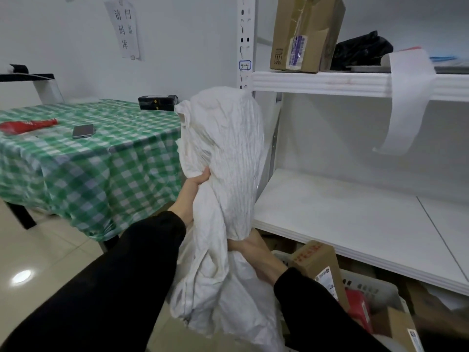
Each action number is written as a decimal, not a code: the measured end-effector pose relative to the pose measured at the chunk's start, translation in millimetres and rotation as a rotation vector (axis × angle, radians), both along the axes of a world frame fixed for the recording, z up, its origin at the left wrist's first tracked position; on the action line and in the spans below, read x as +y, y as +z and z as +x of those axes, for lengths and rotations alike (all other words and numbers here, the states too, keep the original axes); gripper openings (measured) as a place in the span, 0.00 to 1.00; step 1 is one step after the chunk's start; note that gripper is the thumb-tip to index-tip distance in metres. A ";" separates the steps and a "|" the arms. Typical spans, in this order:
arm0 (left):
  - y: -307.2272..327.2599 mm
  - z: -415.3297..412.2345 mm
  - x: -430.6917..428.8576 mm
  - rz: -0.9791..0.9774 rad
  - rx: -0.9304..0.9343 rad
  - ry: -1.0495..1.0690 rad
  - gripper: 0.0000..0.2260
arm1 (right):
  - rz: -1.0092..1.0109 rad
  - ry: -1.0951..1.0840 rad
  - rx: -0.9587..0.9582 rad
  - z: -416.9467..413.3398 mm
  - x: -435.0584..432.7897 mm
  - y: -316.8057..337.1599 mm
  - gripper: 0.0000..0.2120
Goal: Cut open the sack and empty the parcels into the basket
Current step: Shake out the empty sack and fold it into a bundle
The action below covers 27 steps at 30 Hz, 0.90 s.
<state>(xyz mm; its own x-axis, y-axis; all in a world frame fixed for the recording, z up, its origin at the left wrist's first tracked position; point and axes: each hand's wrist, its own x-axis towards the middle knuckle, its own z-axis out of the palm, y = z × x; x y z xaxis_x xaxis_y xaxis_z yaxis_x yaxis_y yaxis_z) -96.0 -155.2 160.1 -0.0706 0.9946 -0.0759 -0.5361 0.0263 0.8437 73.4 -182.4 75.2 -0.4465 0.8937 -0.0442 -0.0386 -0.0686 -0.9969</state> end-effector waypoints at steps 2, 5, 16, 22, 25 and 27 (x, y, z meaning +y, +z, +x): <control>3.1 -3.7 -0.1 -0.030 -0.045 -0.020 0.19 | -0.003 0.007 -0.008 5.5 5.9 3.1 0.28; 4.6 -4.2 -8.9 -0.089 0.004 -0.104 0.23 | -0.034 0.003 0.007 5.7 11.7 8.0 0.29; -31.1 -1.1 -16.1 -0.122 0.472 -0.196 0.24 | -0.094 0.077 0.059 11.8 11.6 11.0 0.30; -32.4 -6.4 -24.5 -0.109 0.600 -0.328 0.23 | -0.122 -0.020 0.085 25.2 51.5 56.0 0.60; -30.1 7.1 -20.9 -0.119 0.584 -0.343 0.23 | -0.094 -0.056 0.171 11.1 51.2 61.3 0.52; -29.6 7.3 -19.4 -0.113 0.651 -0.380 0.21 | -0.060 -0.126 0.140 5.3 47.2 52.9 0.49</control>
